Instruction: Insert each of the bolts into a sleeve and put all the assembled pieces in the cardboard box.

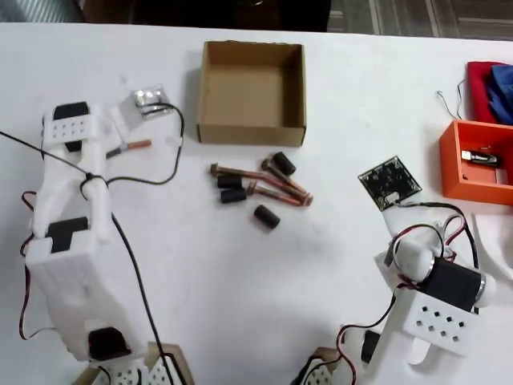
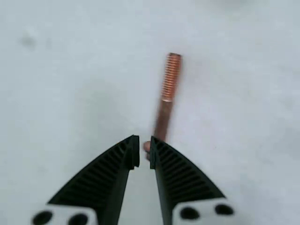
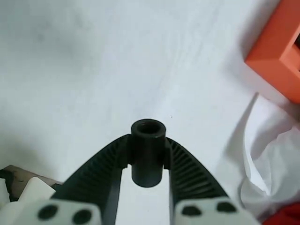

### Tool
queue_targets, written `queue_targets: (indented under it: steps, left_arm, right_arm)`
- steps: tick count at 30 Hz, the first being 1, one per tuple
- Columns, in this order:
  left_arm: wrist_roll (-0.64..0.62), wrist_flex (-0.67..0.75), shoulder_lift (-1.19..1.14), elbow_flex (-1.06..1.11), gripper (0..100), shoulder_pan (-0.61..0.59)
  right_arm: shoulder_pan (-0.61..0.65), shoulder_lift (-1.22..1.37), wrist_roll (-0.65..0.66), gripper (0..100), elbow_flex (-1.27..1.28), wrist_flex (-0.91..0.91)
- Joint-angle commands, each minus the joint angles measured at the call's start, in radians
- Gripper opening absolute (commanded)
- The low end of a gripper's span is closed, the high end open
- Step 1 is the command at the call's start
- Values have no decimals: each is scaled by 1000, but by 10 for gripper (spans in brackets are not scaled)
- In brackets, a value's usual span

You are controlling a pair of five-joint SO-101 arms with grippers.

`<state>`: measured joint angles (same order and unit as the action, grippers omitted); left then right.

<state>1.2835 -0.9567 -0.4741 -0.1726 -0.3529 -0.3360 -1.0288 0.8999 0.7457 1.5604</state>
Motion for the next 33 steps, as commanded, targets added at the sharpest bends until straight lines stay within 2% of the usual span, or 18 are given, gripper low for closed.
queue_targets:
  steps: [1,3,10,18,26,28,33]
  left_arm:
    - [-2,133,-3,-12,137,-17]
    - [-2,141,-32,-19,176,-17]
    - [75,91,-195,-151,142,-21]
    - [84,-87,-347,-363,140,-23]
    - [71,-278,-304,-487,139,-12]
    - [12,-377,-255,-532,139,18]
    - [-232,-697,-123,-648,139,126]
  right_arm:
    - [-5,-22,-3,23,-6,-2]
    - [-5,-22,-3,23,-6,-2]
    - [-5,-22,0,23,-8,-2]
    - [-5,-22,0,23,-8,-2]
    - [-5,-22,-2,23,-8,-4]
    - [-5,-22,-2,23,-8,-4]
    - [-5,-22,-3,23,-8,-4]
